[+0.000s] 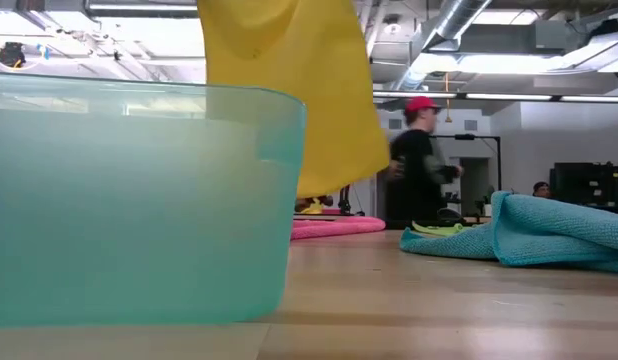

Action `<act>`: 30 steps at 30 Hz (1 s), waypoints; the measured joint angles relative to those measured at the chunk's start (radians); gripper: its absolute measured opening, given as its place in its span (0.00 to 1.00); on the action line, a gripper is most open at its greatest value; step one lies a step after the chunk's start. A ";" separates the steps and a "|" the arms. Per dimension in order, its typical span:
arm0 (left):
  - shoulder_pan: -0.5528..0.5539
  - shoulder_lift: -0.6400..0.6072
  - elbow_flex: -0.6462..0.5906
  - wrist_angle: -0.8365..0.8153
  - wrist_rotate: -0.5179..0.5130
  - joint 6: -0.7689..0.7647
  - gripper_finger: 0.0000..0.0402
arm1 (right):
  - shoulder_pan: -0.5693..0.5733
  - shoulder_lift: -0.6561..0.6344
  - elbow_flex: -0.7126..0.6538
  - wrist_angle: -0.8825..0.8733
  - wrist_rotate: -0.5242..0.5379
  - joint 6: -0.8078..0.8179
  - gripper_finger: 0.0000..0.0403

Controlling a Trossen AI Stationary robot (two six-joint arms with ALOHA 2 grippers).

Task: Fold microfiber towels
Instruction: Fold the yellow towel

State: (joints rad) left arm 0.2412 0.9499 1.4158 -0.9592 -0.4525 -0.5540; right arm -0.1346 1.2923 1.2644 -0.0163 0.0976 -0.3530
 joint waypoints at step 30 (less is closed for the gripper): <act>0.138 0.245 0.065 -0.105 -0.269 0.416 0.00 | -0.244 0.314 0.059 0.076 -0.125 0.061 0.06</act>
State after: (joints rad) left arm 0.3794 1.1945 1.4807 -1.0646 -0.7219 -0.1384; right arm -0.3788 1.6065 1.3230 0.0601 -0.0270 -0.2925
